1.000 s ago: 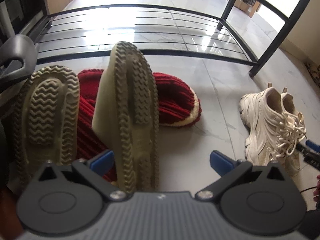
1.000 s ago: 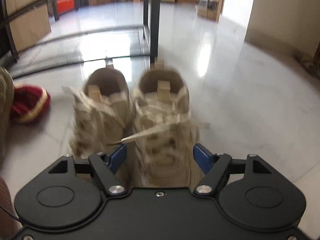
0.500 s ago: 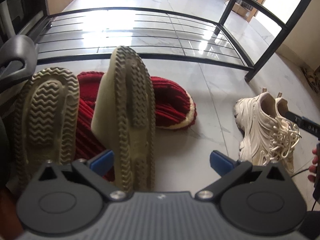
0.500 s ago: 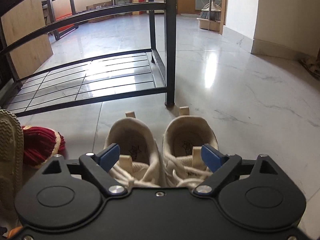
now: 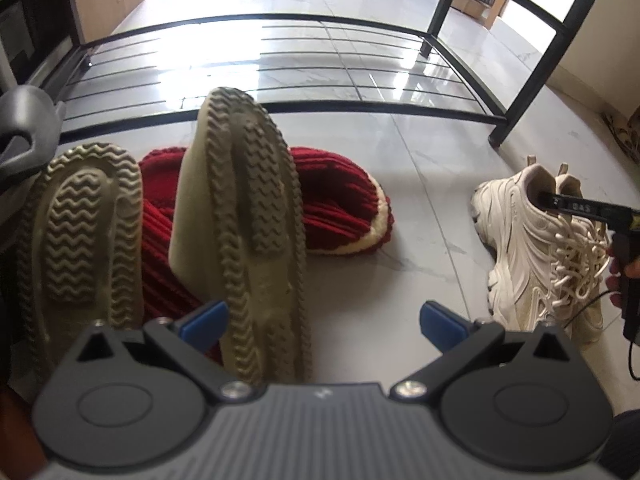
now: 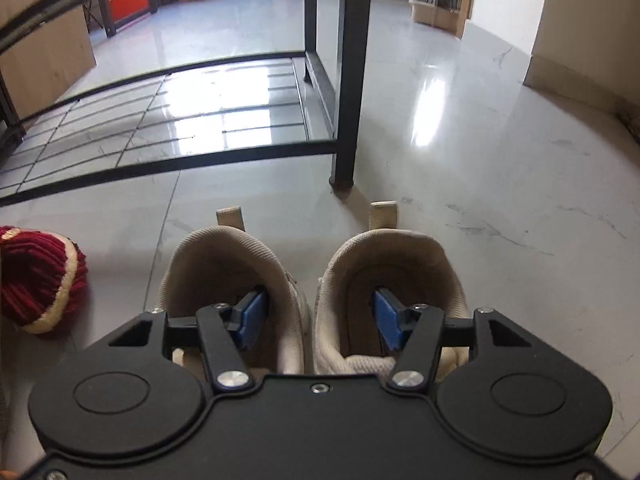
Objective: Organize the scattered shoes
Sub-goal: 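Hold the pair by the heels with the right gripper and carry toward the rack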
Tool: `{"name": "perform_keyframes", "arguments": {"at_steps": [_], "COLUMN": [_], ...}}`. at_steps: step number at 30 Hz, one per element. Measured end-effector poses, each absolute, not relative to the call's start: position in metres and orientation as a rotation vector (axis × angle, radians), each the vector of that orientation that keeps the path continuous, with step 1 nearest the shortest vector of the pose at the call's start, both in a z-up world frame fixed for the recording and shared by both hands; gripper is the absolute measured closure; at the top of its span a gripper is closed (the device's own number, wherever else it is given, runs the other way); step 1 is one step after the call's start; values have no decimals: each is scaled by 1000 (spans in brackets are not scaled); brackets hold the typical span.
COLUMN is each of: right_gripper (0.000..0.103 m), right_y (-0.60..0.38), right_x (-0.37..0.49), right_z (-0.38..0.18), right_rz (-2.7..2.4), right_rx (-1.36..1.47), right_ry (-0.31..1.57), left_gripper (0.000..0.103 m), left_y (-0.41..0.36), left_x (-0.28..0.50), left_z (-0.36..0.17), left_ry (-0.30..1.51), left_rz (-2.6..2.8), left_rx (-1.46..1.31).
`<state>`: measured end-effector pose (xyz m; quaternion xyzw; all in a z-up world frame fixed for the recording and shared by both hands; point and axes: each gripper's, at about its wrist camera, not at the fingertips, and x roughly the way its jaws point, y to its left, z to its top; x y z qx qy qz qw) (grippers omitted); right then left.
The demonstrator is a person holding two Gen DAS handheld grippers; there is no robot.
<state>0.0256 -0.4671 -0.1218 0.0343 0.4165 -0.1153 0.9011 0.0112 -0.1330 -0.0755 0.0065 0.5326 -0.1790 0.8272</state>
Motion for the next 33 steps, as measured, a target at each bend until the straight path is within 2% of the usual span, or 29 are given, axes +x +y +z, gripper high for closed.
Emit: {"name": "perform_keyframes", "arguments": {"at_steps": [6, 7, 10, 14, 18, 19, 20, 22, 25, 33], "right_gripper": [42, 37, 32, 17, 16, 19, 31, 45, 50, 53], "right_y": [-466, -465, -464, -468, -473, -473, -473, -469, -464, -463], "right_x": [44, 46, 49, 52, 53, 51, 51, 49, 46, 44], "right_z": [-137, -140, -145, -147, -149, -149, -150, -149, -148, -147], "right_rz": [-266, -269, -275, -290, -289, -276, -266, -229, -221, -222], "right_rx": [59, 52, 49, 47, 55, 52, 48, 40, 39, 45], "right_ry": [912, 914, 917, 923, 921, 914, 909, 894, 882, 870], "left_gripper": [1, 1, 1, 1, 1, 1, 1, 1, 1, 1], "left_y": [-131, -131, -130, -129, -133, -132, -132, -132, -132, -131], "left_x": [15, 15, 16, 17, 17, 17, 18, 18, 19, 20], "left_z": [-76, -75, -75, -74, -74, -74, -74, -75, -76, -77], "left_ry": [1136, 1135, 1131, 1127, 1115, 1114, 1117, 1124, 1132, 1144], "left_rz": [-366, -364, -355, -343, -326, -326, -327, -329, -330, -331], "left_rx": [9, 11, 16, 23, 41, 40, 37, 32, 30, 22]}}
